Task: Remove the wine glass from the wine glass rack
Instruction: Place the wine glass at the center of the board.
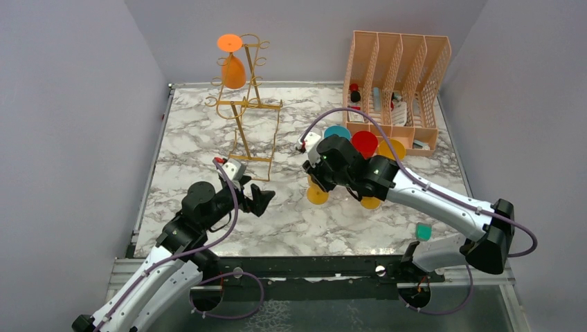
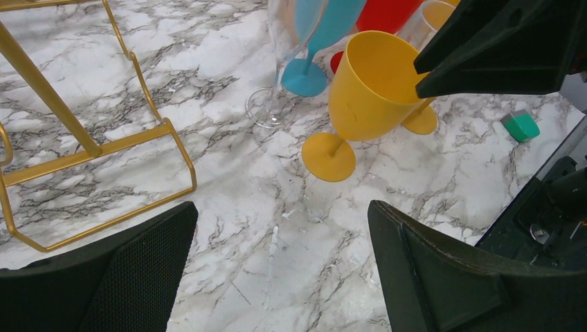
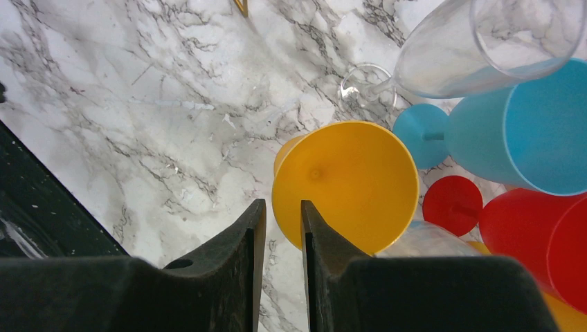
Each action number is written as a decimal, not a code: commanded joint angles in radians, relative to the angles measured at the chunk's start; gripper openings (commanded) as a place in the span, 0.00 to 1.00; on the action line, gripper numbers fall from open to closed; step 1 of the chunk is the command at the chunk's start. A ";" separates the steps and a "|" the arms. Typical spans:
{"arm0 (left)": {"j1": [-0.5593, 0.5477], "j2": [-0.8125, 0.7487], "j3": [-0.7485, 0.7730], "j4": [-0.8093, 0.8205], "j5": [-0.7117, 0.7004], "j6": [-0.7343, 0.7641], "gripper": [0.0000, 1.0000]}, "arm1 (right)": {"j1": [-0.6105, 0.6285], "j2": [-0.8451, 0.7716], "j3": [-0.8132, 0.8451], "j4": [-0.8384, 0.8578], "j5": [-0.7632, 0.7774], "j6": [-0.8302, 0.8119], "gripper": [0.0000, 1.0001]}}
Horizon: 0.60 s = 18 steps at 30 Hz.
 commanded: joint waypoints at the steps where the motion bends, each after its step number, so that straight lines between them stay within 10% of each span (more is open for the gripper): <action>1: 0.002 -0.003 -0.005 0.004 -0.062 -0.071 0.99 | 0.006 -0.043 0.008 0.033 -0.004 0.032 0.28; 18: 0.006 0.107 -0.039 -0.128 -0.337 -0.472 0.99 | 0.006 -0.244 -0.177 0.298 -0.110 0.217 0.39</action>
